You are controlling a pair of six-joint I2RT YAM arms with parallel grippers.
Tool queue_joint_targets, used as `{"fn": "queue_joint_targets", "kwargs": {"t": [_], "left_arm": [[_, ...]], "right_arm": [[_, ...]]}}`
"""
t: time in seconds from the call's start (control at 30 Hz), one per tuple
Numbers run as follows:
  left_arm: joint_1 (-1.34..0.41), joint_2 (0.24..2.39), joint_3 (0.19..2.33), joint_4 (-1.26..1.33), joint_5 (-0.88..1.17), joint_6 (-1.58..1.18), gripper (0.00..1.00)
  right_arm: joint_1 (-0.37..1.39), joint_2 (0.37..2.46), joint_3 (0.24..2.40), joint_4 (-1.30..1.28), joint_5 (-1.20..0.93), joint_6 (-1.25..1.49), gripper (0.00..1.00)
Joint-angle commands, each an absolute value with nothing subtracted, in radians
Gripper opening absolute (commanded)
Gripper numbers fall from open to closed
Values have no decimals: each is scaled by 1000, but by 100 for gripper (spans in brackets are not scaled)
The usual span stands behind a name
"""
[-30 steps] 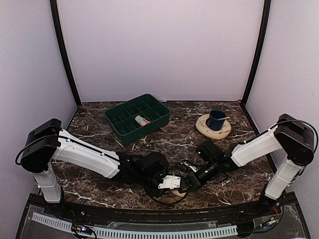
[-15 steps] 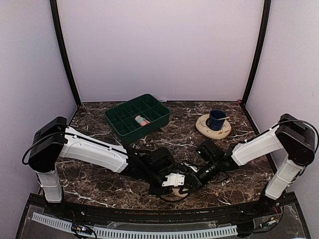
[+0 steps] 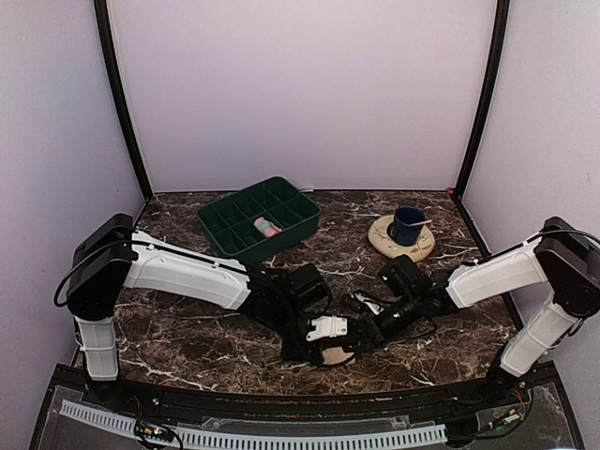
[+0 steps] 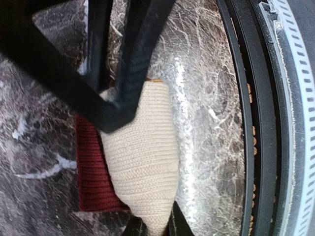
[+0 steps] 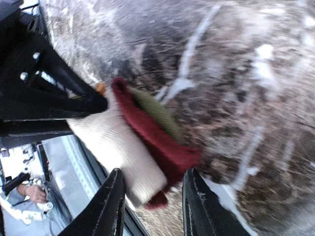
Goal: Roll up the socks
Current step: Roll the sock at the center of the board.
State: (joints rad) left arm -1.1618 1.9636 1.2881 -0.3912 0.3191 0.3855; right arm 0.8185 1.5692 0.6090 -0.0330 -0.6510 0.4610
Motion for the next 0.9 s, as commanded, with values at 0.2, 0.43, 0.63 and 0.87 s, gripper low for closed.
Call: {"fn": "queue_joint_targets", "kwargs": {"t": [0.2,0.43,0.63,0.87], "left_arm": [[-1108,2012,1346,-611,517,325,2],[-1066,2056,1409,-682,616,299,2],[-1038,2093,1454,-722,689,282,2],[-1020,2138,1496,-757,733,274,2]], "right_arm": [[794,1484,565,-60,-502,451,39],[795,1381,511,-21,-396,444,40],[840,1271,467,-11,-262,424,40],[1002,1203,464,-38,-37,374,40]]}}
